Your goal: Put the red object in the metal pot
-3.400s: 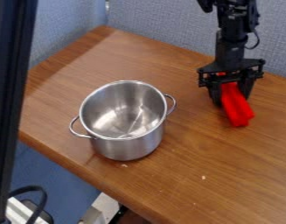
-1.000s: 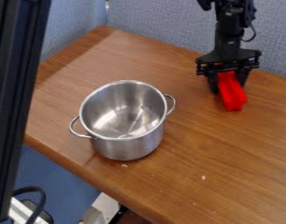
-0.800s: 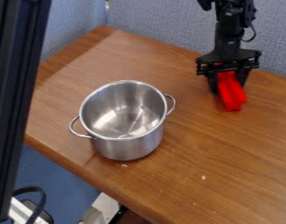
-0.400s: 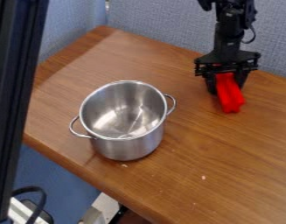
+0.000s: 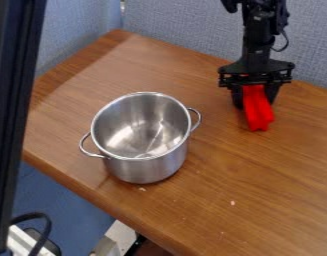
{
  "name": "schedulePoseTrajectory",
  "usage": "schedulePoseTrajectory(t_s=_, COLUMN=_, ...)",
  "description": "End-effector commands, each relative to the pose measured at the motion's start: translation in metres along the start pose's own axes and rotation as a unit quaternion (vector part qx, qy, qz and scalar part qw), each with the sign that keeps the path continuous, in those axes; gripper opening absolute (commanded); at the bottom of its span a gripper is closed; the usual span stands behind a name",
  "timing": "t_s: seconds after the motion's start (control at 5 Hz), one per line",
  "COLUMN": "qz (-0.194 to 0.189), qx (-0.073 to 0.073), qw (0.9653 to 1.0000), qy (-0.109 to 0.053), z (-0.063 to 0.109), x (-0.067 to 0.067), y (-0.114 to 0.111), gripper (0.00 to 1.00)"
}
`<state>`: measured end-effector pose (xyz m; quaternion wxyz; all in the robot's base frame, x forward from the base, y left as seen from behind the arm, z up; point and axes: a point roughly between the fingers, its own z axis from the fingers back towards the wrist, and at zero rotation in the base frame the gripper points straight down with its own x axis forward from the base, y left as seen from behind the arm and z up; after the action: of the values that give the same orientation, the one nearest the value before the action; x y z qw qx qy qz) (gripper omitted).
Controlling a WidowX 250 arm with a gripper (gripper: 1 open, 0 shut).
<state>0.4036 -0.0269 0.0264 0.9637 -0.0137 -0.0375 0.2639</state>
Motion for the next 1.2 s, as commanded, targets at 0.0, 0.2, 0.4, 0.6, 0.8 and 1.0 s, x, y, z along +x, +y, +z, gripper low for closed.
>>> schedulePoseTrajectory(t_s=0.0, qz=-0.007, qx=-0.004, qw=0.9998, qy=-0.018, z=0.013, x=0.012, y=0.019, gripper=0.00)
schedulePoseTrajectory(t_s=0.2, qz=-0.025, qx=-0.003, qw=0.9994, qy=-0.021, z=0.015, x=0.012, y=0.012, gripper=0.00)
schedulePoseTrajectory(t_s=0.4, qz=-0.045, qx=-0.001, qw=0.9987, qy=-0.026, z=0.018, x=0.011, y=0.006, gripper=0.00)
schedulePoseTrajectory(t_s=0.6, qz=-0.032, qx=0.004, qw=0.9990, qy=-0.032, z=0.013, x=0.010, y=0.018, gripper=0.00)
schedulePoseTrajectory(t_s=0.8, qz=-0.020, qx=0.010, qw=0.9990, qy=-0.038, z=0.010, x=0.010, y=0.028, gripper=0.00)
schedulePoseTrajectory(t_s=1.0, qz=-0.013, qx=0.014, qw=0.9989, qy=-0.043, z=0.012, x=0.006, y=0.025, gripper=0.00)
